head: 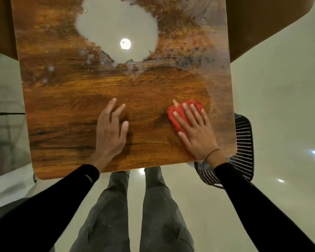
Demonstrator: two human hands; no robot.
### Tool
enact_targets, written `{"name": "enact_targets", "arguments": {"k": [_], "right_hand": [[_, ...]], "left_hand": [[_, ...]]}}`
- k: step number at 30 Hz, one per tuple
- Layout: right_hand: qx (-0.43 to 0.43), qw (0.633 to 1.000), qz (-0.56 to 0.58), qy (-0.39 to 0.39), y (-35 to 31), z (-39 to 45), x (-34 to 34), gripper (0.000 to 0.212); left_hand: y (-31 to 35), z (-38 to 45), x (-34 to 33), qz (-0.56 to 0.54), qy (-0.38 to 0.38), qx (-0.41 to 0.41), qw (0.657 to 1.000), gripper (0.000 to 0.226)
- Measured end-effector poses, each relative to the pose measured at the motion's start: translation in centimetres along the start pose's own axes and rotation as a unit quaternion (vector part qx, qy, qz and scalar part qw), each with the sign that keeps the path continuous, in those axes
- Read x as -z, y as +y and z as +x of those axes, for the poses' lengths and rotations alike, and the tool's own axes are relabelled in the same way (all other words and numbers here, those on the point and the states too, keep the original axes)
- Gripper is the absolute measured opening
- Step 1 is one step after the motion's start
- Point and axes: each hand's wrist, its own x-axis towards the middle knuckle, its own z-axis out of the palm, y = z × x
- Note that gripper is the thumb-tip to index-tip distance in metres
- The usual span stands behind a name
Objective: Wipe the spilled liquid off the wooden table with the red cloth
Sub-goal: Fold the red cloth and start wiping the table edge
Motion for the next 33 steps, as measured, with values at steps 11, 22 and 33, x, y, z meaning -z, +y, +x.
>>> {"name": "enact_targets", "arguments": {"k": [11,22,33], "right_hand": [[0.059,0.998,-0.008,0.026,-1.0,4.7,1.8,0.072],[-0.076,0.996,0.019,0.034,10.1,-1.3,2.7,0.072],[0.028,0.999,-0.008,0.018,5.9,-0.3,1.8,0.073]], "left_hand": [[5.1,1.9,-5.0,0.052,-0.047,-0.027,0.997,0.052],[5.9,1.9,-5.2,0.086,-0.048,-0.016,0.995,0.057],[6.4,1.9,-5.0,0.089,-0.047,-0.016,0.995,0.058]]}}
